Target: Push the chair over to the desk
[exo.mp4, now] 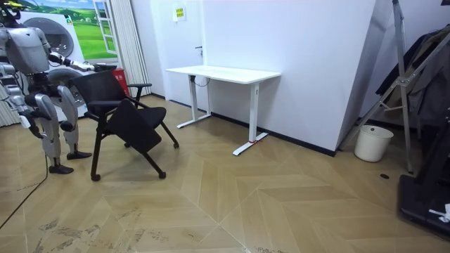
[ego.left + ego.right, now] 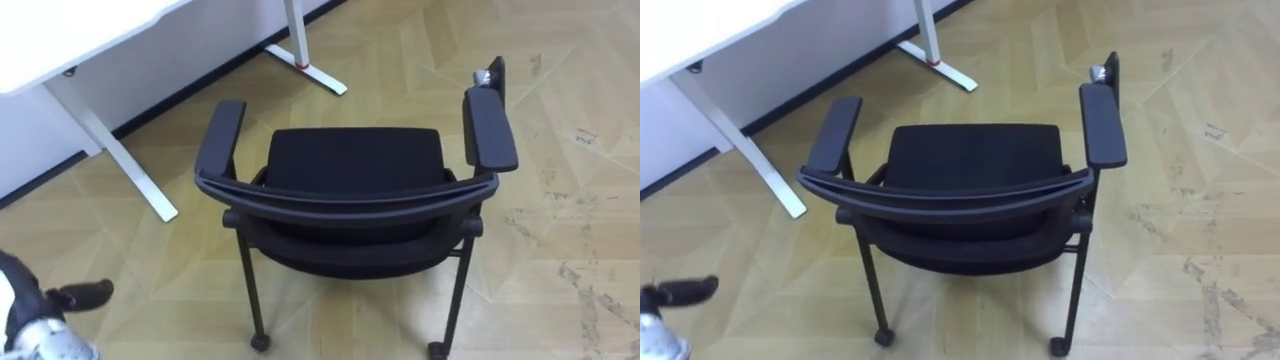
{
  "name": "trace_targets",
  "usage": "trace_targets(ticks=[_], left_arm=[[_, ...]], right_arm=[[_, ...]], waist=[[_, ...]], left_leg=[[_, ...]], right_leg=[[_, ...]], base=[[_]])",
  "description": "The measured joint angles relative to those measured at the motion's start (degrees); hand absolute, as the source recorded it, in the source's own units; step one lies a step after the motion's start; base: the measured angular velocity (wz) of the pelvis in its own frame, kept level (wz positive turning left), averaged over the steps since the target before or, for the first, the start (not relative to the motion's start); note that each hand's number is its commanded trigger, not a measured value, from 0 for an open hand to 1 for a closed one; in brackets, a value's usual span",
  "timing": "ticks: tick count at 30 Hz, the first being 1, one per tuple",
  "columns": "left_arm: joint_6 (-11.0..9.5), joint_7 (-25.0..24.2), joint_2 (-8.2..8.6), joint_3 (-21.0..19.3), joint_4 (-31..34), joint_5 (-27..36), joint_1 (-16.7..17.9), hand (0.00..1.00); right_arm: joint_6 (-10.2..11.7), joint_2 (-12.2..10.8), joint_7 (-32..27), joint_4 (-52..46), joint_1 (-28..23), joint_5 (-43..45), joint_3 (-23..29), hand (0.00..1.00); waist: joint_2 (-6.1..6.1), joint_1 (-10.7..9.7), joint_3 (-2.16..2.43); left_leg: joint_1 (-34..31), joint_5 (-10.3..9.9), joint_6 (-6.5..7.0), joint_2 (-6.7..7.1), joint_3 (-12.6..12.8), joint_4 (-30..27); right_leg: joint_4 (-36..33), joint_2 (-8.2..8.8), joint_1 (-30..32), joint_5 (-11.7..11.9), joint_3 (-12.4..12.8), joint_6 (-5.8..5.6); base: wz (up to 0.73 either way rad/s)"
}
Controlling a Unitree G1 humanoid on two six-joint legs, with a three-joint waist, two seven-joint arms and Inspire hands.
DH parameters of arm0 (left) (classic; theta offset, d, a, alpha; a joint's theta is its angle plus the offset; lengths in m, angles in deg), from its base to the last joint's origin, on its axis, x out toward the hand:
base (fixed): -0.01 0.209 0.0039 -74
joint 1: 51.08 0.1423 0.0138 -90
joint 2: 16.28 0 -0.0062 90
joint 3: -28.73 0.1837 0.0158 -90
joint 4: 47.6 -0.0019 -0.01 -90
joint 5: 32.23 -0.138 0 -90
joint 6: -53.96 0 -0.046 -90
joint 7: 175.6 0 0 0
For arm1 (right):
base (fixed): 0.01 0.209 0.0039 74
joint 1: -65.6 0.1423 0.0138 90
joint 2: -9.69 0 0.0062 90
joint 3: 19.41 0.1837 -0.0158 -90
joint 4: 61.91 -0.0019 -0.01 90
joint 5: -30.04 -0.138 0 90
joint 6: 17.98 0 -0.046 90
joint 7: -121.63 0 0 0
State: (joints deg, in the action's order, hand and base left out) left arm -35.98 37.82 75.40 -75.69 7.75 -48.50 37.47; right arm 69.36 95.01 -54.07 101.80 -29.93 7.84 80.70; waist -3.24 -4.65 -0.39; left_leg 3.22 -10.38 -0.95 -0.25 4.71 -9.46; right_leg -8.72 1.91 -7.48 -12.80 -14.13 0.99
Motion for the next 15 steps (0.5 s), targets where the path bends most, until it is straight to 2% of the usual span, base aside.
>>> trace_targets(ticks=[6,9,15], left_arm=[[0.0,0.9,-0.07,2.5,6.2,-6.9,-0.8,0.00],[0.0,0.8,-0.08,4.0,6.6,-11.2,-1.0,0.00],[0.6,-0.6,-0.11,8.0,6.6,-14.4,-1.4,0.00]], right_arm=[[0.0,-0.3,1.1,-0.5,-0.1,-0.4,-0.4,0.00],[0.0,-0.3,2.2,-0.5,-0.1,-0.4,-0.6,0.00],[0.1,-0.2,2.1,-0.3,0.0,-0.2,-2.0,0.00]], waist=[[0.27,-0.5,0.05],[0.19,-1.2,0.10],[0.20,-2.0,0.16]], left_leg=[[-0.1,0.0,0.00,0.01,0.0,0.0],[-0.2,0.0,0.00,-0.01,0.0,-0.1],[-0.2,0.0,0.00,-0.02,-0.1,-0.1]], right_leg=[[0.0,0.07,0.0,0.0,-0.2,-0.01],[0.0,0.06,0.1,0.0,-0.1,-0.01],[0.0,0.08,0.1,0.0,-0.2,0.00]], base=[[0.00],[0.00],[0.00]])
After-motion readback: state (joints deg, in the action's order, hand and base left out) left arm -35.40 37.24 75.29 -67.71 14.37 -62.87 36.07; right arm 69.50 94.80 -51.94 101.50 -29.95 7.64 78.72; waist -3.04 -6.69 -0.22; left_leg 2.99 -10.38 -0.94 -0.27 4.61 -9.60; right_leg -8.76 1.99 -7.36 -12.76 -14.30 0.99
